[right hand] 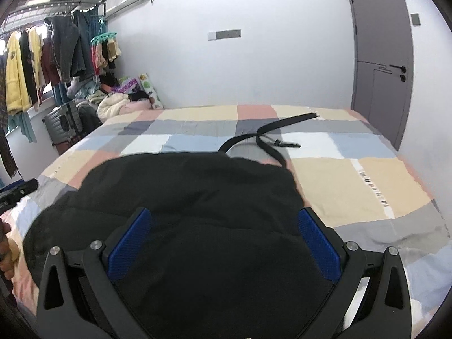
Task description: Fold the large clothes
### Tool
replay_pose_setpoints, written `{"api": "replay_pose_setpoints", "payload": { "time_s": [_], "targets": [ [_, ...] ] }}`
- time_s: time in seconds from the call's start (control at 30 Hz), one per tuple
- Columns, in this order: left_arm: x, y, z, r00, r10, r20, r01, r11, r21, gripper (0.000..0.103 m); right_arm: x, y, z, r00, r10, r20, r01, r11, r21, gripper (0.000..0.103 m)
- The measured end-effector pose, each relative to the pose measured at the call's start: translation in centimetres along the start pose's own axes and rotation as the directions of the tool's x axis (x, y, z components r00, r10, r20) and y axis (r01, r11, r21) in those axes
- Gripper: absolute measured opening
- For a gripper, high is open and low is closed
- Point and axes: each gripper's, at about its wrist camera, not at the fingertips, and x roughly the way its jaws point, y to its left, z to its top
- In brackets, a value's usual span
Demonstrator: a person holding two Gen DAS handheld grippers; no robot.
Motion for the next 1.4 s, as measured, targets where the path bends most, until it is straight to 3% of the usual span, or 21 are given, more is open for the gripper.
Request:
{"api": "replay_pose_setpoints", "payload": {
  "time_s": [0.13, 0.37, 0.43, 0.63, 0.73, 1.03, 1.17, 1.3, 1.4],
  "targets": [
    [-4.3, -0.9, 1.5, 0.999, -0.005, -0.034, 0.006, 1.000, 0.017, 0.091, -4.8, 0.2, 2.3, 0.998, 0.022, 0.055, -0.025, 0.999, 0.047, 0.103],
    [-14.5, -3.6, 3.4, 0.997, 0.024, 0.070, -0.030, 0.996, 0.086, 0.093, -15.0, 2.4, 5.5, 0.983, 0.050, 0.175, -0.054, 0.998, 0.016, 0.103],
    [-17.1, -4.3, 3.6, 0.994, 0.027, 0.104, -0.037, 0.995, 0.098, 0.096, -18.0, 2.9, 6.1, 0.971, 0.077, 0.228, -0.083, 0.996, 0.017, 0.103],
    [-23.6, -4.3, 3.8, 0.981, 0.000, 0.193, -0.012, 0.998, 0.057, 0.099, -23.8, 4.4, 6.7, 0.941, 0.115, 0.317, -0.120, 0.993, -0.005, 0.103],
    [-26.2, -4.1, 3.3, 0.977, -0.010, 0.214, -0.003, 0.998, 0.062, 0.099, -25.8, 5.3, 6.3, 0.938, 0.123, 0.324, -0.122, 0.992, -0.022, 0.103],
    [-31.2, -3.3, 0.7, 0.969, -0.002, 0.248, -0.013, 0.998, 0.056, 0.102, -28.0, 7.1, 2.3, 0.947, 0.132, 0.294, -0.126, 0.991, -0.040, 0.103],
    [-31.3, -3.4, -0.8, 0.977, -0.018, 0.213, 0.007, 0.999, 0.049, 0.102, -28.0, 6.9, 0.1, 0.954, 0.172, 0.244, -0.177, 0.984, -0.003, 0.103],
    [-31.3, -3.5, -2.7, 0.976, -0.031, 0.216, 0.029, 0.999, 0.016, 0.102, -27.8, 6.7, -2.1, 0.961, 0.166, 0.220, -0.172, 0.985, 0.009, 0.103],
    [-29.7, -3.9, -4.0, 0.983, -0.058, 0.173, 0.058, 0.998, 0.006, 0.102, -26.7, 6.7, -3.3, 0.968, 0.156, 0.197, -0.163, 0.986, 0.021, 0.103]
  ]
}}
